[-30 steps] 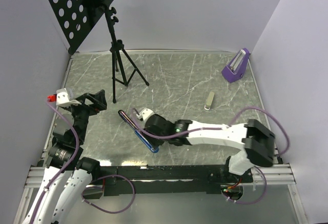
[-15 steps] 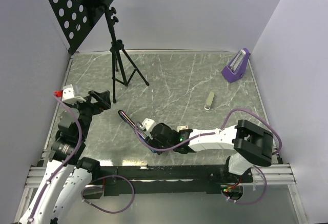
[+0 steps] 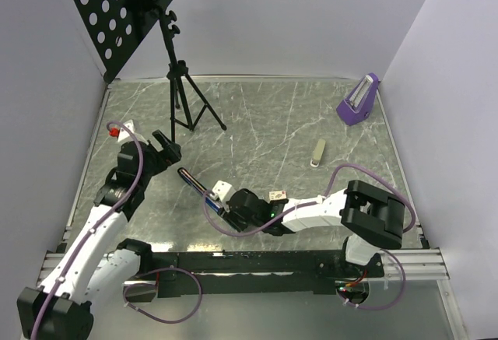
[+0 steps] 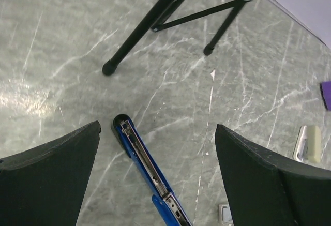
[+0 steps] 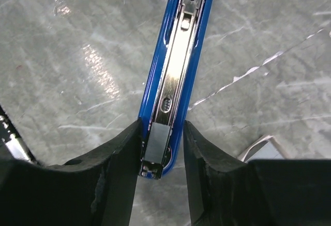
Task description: Load the staples into the stapler
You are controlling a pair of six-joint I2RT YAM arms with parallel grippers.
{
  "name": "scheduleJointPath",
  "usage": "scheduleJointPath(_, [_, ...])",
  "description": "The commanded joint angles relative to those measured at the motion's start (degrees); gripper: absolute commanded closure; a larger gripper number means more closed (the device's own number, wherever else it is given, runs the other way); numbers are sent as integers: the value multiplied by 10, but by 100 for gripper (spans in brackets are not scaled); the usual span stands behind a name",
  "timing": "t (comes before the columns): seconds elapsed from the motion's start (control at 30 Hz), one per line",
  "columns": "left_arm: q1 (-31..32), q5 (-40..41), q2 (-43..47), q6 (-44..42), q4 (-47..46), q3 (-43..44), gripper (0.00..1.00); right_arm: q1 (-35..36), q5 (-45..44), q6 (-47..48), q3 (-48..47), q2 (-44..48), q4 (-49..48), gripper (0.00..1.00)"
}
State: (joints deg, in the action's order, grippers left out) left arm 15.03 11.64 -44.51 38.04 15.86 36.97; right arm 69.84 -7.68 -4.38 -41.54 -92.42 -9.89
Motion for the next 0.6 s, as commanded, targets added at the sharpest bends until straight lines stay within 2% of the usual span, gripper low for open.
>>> scheduleJointPath(0.0, [-17,6,-35,77,2,-1,3,-16,-5,35,-1,-12,-51,57])
scheduleJointPath(0.27, [-59,-30,-137,175,-21,-24,3,-76,70,70,-27,-29,-81,58])
scheduleJointPath(0.57, [-60,-46,-225,215,-31,-18,3,-76,113,83,-7,15,-35,59])
